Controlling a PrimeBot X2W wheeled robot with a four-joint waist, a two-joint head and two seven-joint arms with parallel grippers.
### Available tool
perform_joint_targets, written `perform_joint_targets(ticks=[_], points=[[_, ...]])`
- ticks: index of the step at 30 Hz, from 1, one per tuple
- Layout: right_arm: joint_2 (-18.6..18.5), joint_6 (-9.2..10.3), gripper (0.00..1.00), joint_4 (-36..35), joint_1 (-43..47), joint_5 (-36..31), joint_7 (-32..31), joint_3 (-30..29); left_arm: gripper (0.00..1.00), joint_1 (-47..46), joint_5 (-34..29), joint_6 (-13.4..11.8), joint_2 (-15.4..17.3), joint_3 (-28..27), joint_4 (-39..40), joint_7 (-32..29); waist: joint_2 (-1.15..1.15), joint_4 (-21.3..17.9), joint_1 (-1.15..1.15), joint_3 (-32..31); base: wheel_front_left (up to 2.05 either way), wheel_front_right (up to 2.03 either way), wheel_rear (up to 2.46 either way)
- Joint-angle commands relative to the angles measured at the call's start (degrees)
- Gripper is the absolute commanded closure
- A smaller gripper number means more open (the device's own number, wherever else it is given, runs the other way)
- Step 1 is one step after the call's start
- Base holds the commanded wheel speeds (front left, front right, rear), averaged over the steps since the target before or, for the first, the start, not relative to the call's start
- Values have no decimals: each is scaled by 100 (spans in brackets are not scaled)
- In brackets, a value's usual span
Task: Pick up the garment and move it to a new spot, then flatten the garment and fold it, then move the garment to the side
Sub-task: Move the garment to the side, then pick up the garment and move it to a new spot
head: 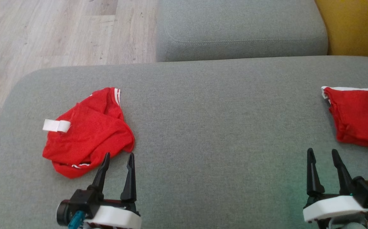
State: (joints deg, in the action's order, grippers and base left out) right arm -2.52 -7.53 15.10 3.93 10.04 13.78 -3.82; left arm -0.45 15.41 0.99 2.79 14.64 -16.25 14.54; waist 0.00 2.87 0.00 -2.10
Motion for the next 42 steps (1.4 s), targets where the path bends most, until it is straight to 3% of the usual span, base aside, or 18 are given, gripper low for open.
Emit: perform_joint_targets(ticks=[1, 21, 42], points=[[-37, 4, 0, -173, -187, 29, 86, 172, 0, -180, 19, -27, 10, -215, 219, 46, 0, 5, 0, 4, 0, 0, 0], [-36, 4, 0, -310, -189, 254, 121, 424, 0, -254, 29, -94, 10, -186, 293, 46, 0, 105, 0, 7, 0, 0, 0], [-36, 4, 0, -348, 53, 451, 121, 1128, 0, -201, -92, -65, 9, -357, 151, 46, 0, 1628, 0, -219, 0, 0, 0]])
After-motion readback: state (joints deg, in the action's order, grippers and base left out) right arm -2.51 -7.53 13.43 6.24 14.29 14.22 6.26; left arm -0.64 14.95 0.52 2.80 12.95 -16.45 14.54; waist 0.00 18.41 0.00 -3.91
